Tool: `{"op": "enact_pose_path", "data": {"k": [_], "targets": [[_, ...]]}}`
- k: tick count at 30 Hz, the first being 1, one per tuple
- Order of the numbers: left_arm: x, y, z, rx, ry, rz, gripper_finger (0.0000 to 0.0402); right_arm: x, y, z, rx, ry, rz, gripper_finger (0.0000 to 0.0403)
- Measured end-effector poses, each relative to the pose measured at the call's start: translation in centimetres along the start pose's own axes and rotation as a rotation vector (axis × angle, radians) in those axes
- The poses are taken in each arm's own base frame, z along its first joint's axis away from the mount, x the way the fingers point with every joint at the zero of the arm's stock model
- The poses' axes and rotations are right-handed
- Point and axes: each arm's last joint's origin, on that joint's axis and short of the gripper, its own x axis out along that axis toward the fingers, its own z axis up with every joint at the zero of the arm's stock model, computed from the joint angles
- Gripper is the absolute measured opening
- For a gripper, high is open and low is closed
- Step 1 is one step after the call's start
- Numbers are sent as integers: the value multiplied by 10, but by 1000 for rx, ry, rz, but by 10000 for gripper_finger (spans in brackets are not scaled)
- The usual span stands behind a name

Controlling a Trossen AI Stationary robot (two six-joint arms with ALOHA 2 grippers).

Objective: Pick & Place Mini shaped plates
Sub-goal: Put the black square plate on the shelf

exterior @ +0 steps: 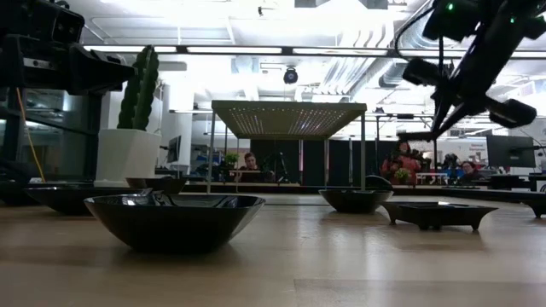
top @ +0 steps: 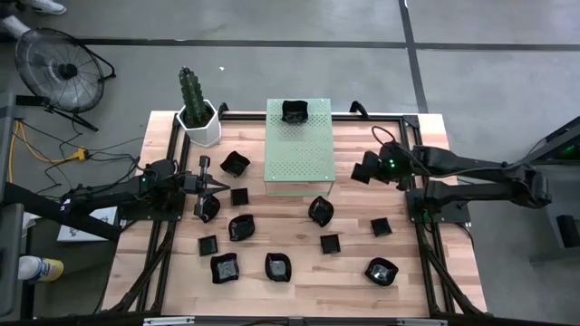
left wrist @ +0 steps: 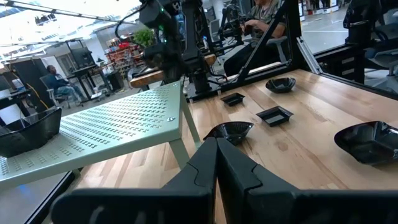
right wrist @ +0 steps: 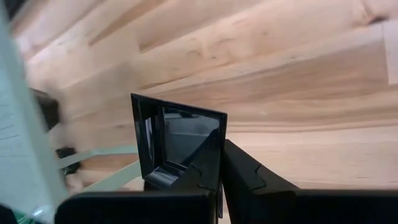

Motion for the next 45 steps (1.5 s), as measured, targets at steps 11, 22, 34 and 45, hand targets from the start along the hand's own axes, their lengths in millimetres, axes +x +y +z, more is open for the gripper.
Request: {"op": "enact_pose_path", "data": {"k": [11, 22, 34, 45], "targets": [[0, 0, 0, 0, 0, 0, 3, -47, 41, 5, -155, -65, -4, 0], [0, 0, 0, 0, 0, 0, 3, -59, 103, 13, -329, -68, -12, 0], [0, 0, 0, 0, 0, 0, 3, -15, 170, 29, -450, 1, 29, 0], [0, 0, 0, 0, 0, 0, 3, 37, 206, 34, -477, 79, 94, 0]]}}
